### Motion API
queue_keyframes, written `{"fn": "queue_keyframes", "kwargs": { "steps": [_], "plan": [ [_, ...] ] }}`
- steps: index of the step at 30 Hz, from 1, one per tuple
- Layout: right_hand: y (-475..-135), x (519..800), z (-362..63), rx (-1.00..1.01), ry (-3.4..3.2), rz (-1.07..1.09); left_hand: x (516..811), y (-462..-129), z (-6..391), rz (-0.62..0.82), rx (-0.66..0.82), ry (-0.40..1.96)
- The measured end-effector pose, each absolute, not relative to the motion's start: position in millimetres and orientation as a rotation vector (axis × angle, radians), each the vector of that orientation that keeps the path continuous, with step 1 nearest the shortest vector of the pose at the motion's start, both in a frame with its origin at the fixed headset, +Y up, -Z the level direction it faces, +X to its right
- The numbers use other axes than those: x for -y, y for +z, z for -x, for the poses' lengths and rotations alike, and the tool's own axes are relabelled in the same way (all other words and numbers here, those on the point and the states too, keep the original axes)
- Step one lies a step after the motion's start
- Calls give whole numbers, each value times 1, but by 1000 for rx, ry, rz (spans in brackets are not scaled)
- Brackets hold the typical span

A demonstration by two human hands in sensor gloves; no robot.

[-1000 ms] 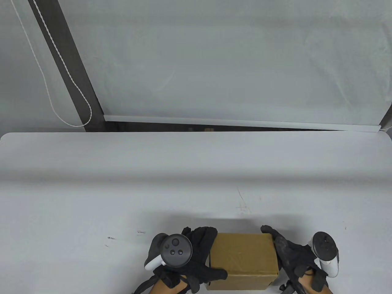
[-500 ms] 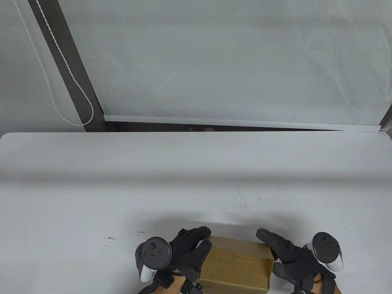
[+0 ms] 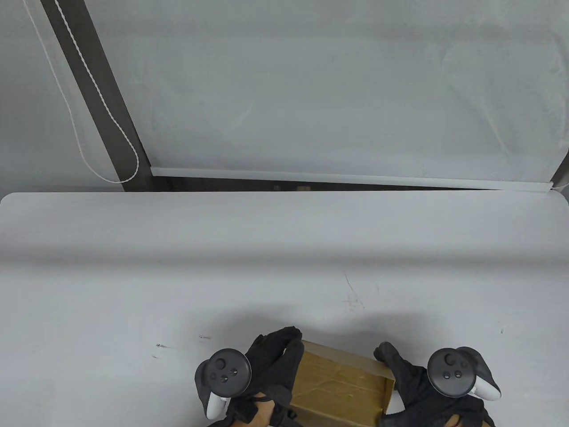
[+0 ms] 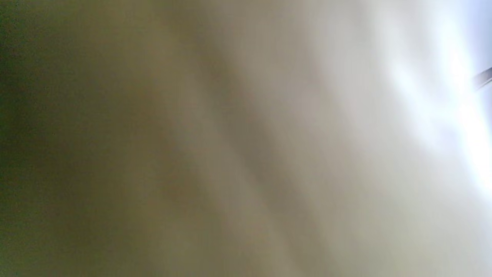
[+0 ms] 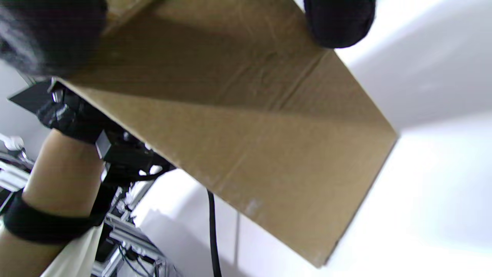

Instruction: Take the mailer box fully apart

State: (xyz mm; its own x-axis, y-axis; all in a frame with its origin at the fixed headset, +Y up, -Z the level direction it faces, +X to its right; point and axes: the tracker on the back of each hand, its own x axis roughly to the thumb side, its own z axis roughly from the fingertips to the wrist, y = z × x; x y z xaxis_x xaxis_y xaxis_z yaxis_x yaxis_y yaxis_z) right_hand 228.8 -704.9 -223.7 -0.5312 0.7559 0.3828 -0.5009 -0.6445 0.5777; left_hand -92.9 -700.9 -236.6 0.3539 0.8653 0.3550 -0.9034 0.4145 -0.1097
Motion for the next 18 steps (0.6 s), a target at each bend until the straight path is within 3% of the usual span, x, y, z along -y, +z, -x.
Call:
{"fn": "queue_keyframes", "kwargs": {
  "steps": [2, 10, 13, 15, 18],
  "plan": [
    [-227, 710, -228, -529, 2121, -810, 703, -237, 94, -99, 386, 1172],
    [-236, 712, -235, -67, 2038, -692, 714, -242, 91, -43, 460, 1282],
    [-240, 714, -244, -23, 1906, -630, 721, -243, 81, 58, 520, 1279],
    [-240, 720, -251, 2, 1723, -472, 725, -244, 73, 113, 578, 1273],
    [-245, 727, -262, 10, 1646, -407, 726, -246, 73, 126, 503, 1344]
  ]
}}
